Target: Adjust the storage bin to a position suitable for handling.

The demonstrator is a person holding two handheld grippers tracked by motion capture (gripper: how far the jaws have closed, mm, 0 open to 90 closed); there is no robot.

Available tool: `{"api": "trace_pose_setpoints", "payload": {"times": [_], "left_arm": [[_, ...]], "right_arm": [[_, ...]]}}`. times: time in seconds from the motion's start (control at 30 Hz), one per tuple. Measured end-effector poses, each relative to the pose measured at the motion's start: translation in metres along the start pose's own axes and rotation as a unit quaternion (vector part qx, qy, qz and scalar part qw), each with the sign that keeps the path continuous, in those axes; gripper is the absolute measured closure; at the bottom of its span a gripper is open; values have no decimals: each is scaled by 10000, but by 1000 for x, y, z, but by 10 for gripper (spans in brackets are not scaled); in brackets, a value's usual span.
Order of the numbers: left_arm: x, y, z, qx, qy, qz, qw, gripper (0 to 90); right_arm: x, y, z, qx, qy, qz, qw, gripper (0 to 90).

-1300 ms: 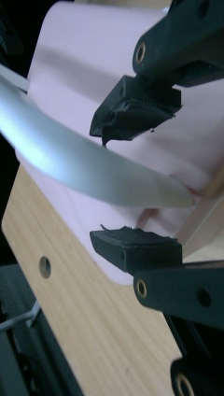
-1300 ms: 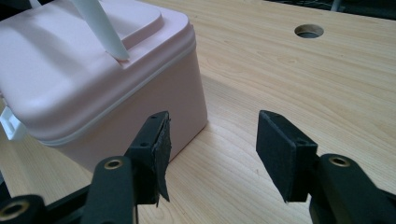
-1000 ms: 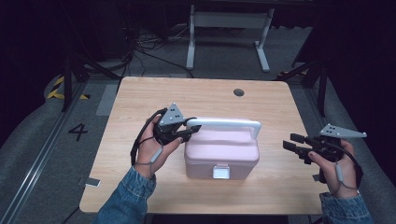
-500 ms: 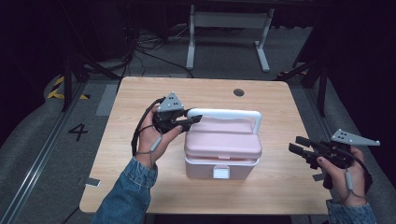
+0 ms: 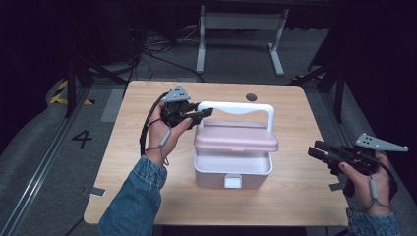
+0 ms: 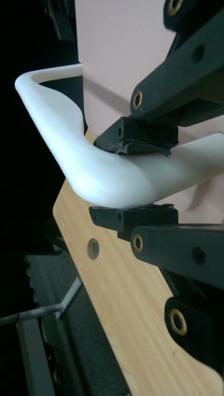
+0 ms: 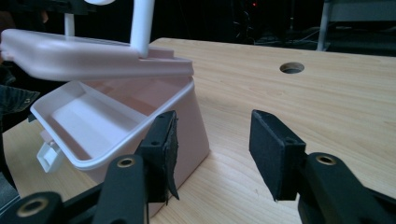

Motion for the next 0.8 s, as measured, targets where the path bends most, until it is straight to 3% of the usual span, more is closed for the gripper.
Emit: {"api": "trace_pose_setpoints", "payload": {"times": [0.2,0.43,0.57,0.6,0.8], "left_arm": [[-3,6,6,101,69,57,9999,671],[-5,13,9,23,225,274,9994,660],[-6,15,11,42,240,387,9990,656],[-7,17,12,71,234,448,9987,655],[-7,19,12,75,289,542,9981,654]], "right_arm": [[-3,8,12,201,217,-121,9995,573],[-7,13,21,381,298,-59,9988,758],[-12,16,28,600,376,-19,9975,847],[-17,19,35,788,414,-38,9960,900],[-34,29,54,1084,525,18,9927,900]]}}
Point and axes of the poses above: each handheld gripper's, and its own axes: x roughly backward along the jaws, y roughly out of its top, z roughly to its left, the point moved 5 cm from there along -x, roughly forward along the jaws, and after that the axes turned 4 degrees about -y, right-handed, at the moved point
